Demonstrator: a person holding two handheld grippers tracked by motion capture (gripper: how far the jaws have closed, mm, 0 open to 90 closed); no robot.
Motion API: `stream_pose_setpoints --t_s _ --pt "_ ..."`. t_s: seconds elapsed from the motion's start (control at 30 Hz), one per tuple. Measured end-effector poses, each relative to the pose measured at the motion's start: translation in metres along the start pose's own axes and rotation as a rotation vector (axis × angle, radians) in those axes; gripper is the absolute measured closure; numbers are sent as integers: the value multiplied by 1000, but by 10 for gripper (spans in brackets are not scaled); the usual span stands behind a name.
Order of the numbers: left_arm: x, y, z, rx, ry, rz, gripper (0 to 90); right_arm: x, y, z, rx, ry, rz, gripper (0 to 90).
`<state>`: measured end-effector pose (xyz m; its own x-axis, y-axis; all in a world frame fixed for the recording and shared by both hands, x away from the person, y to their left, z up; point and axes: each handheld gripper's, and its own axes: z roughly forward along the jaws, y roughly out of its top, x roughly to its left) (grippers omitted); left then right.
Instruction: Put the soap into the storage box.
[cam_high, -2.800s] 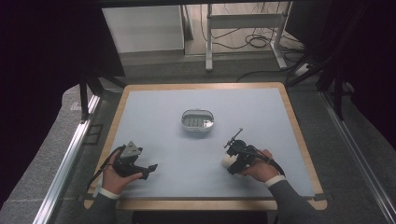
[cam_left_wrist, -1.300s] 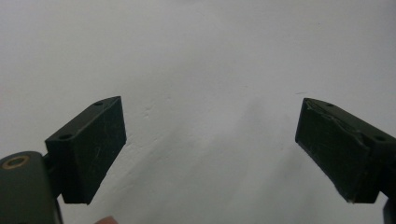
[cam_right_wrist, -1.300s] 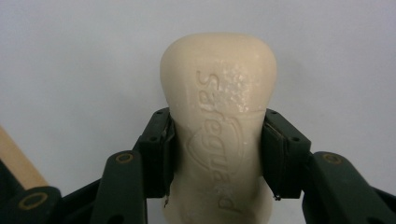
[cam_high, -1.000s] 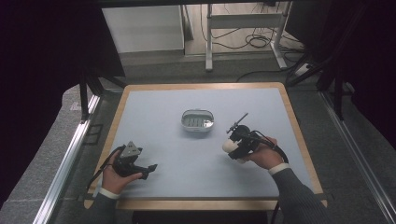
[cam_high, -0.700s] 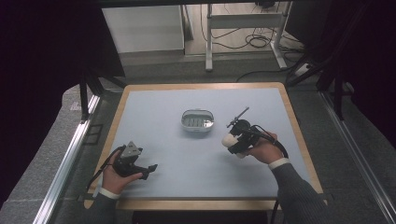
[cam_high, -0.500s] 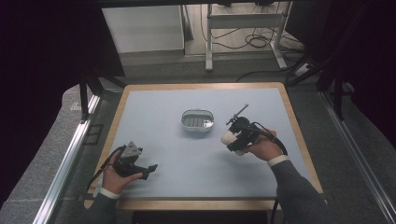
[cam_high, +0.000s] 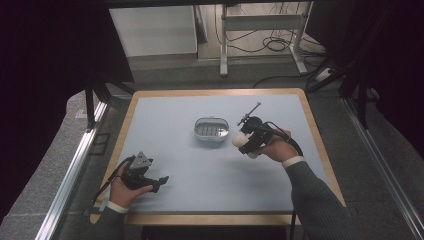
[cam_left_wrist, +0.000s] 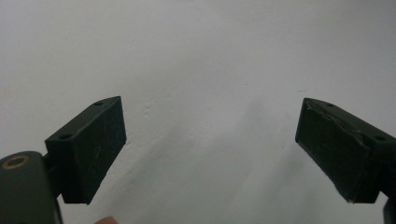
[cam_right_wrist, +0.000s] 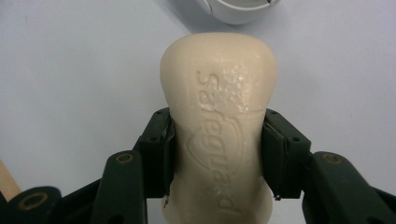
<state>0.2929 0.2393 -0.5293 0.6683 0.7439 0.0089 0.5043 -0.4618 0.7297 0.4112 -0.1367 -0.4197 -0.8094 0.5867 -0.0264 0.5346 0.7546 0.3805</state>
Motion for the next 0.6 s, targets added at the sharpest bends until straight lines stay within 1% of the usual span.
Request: stream_pose_setpoints --t_s 0.07,0.27,0.37,0.47,0.6 --pt "0 0 0 1 -1 -1 91 -2 4 1 -2 -3 -8 498" --pt "0 0 0 2 -1 0 91 -7 14 4 -2 9 -20 498" --pt "0 0 1 4 -2 0 91 -8 17 4 -5 10 -22 498" --pt "0 0 1 3 -2 0 91 -9 23 4 -13 22 -19 498" --pt "0 0 1 4 -1 1 91 -10 31 5 -10 17 -27 498"
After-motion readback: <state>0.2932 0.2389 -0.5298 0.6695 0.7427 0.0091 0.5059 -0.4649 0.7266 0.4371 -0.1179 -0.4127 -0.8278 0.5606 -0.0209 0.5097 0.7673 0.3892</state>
